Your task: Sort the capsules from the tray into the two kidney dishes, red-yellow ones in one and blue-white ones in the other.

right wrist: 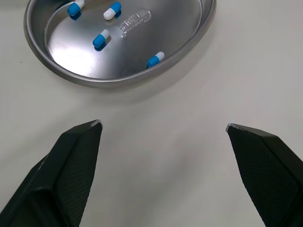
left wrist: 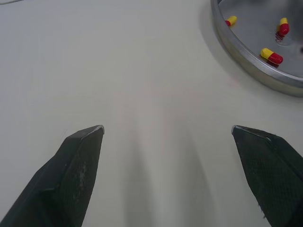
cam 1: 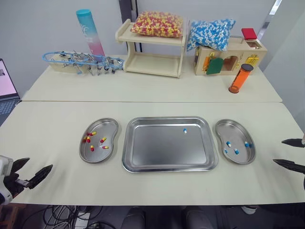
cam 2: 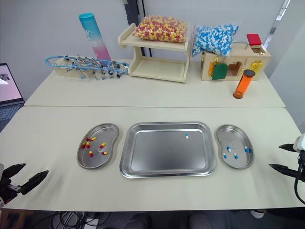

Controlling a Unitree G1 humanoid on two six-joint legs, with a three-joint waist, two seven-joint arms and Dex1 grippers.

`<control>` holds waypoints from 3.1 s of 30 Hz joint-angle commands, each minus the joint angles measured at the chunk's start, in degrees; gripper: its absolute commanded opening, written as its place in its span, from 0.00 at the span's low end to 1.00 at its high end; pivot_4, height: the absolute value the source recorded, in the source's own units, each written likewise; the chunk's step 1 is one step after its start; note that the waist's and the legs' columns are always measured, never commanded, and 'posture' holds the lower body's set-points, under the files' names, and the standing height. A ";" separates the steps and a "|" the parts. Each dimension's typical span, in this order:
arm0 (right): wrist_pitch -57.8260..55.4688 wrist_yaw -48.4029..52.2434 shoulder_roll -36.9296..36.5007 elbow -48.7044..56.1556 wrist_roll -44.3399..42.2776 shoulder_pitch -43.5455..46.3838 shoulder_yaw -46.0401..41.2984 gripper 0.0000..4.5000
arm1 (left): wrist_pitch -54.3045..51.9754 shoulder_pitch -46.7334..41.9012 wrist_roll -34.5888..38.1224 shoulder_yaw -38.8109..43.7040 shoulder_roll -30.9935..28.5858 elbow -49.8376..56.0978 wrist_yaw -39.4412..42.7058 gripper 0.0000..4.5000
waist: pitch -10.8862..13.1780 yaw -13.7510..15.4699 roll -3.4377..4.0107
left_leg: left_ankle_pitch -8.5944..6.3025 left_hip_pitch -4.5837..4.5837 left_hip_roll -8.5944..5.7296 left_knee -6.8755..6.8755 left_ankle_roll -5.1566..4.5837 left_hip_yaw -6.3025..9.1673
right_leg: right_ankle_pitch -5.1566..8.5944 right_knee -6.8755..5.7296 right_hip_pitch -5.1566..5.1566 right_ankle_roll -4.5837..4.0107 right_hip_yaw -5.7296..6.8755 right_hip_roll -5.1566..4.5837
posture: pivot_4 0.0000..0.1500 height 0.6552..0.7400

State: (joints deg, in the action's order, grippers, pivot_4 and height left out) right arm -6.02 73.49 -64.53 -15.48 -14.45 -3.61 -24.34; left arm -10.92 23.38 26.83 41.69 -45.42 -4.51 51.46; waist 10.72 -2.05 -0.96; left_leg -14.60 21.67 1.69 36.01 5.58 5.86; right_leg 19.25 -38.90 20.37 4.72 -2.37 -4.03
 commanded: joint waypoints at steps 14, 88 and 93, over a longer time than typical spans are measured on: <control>2.57 -0.17 -1.47 -5.38 -0.02 4.98 2.47 0.99 | 6.26 7.60 0.80 4.40 3.45 9.70 4.46 1.00 | 0.00 0.00 0.00 | 0.00 -0.01 0.01 0.01 0.00 -0.02 | 0.00 -0.01 -0.01 0.00 -0.01 0.00 | 1.00 1.00; -42.20 -50.24 41.25 47.06 4.30 17.62 29.52 0.01 | 8.92 -6.58 0.85 -39.70 16.00 32.96 -0.59 1.00 | -0.09 0.33 0.02 | 0.00 0.21 -0.03 0.03 -0.01 0.22 | -0.01 -0.05 0.17 -0.01 0.08 0.04 | 1.00 1.00; -43.20 -45.33 33.11 53.08 0.33 10.95 18.52 0.01 | 8.42 -9.03 1.84 -41.49 14.84 33.24 2.67 1.00 | -0.09 0.33 0.02 | 0.00 0.20 -0.03 0.03 -0.01 0.22 | 0.00 -0.04 0.14 -0.01 0.10 0.04 | 1.00 1.00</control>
State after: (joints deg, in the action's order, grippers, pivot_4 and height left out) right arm -49.32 26.49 -30.04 34.15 -12.59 8.18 -1.50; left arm -2.56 14.75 27.33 0.99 -30.06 27.30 52.75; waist 10.63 -1.71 -0.94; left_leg -14.60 21.85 1.67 36.04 5.57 6.07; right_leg 19.24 -38.94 20.51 4.71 -2.27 -3.99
